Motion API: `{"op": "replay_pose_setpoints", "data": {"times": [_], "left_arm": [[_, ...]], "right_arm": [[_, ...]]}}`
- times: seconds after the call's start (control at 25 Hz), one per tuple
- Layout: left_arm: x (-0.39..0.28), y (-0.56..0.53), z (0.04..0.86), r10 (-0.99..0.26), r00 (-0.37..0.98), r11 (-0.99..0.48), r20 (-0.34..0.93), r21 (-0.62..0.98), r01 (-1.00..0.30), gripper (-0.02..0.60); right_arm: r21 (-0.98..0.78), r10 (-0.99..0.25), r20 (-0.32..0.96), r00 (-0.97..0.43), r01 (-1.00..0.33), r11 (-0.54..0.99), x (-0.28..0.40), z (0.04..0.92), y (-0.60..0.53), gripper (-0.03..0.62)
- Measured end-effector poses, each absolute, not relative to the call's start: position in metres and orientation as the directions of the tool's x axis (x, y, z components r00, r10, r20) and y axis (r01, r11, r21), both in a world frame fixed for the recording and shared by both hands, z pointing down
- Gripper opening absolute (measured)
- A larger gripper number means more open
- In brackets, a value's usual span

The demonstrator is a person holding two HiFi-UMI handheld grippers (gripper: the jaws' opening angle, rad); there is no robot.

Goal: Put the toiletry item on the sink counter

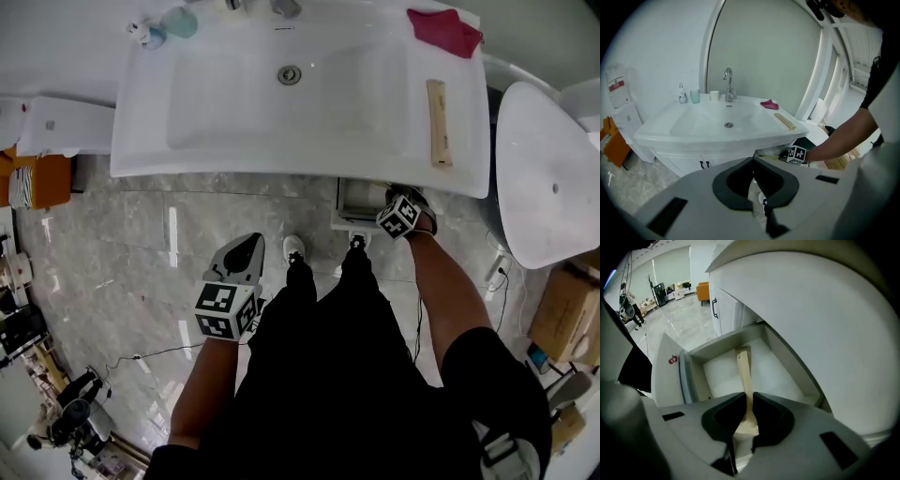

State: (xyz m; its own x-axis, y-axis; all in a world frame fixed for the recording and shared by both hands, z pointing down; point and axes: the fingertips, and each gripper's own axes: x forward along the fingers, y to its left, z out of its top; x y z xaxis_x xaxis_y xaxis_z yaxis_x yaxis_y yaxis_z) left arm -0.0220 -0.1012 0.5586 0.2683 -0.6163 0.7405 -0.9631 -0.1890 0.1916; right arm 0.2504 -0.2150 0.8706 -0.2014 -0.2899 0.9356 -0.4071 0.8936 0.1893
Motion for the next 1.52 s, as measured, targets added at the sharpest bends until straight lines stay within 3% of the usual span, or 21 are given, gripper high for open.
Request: {"op": "replay_pose_setpoints", "data": {"times": [0.24, 0.4, 0.88, 1.52], "left_arm": [[-0.019, -0.092, 0.566, -0.609, 0.255, -0.160, 0.751, 0.198, -0.967, 0.006], [-0.016, -0.091, 0.570, -0.602, 0.265, -0.164, 0.753, 0.208, -0.964, 0.006], [-0.016, -0.108, 0.559, -0.617, 0.342, -0.257, 0.708, 0.230, -0.939, 0.006], [-0.001, -0.124, 0.524, -0.624, 0.485, -0.439, 0.612, 0.239, -0.866, 0.005]], "right_arm": [[0.177, -0.249, 0.956, -0.155, -0.374, 0.910, 0.256, 0.892, -0.216, 0.034], [0.156, -0.233, 0.960, -0.158, -0.389, 0.908, 0.251, 0.891, -0.212, 0.081], [0.174, -0.276, 0.946, -0.172, -0.450, 0.876, 0.249, 0.845, -0.193, 0.091], [0.115, -0.434, 0.845, -0.314, -0.685, 0.719, 0.219, 0.710, -0.171, 0.091]]}}
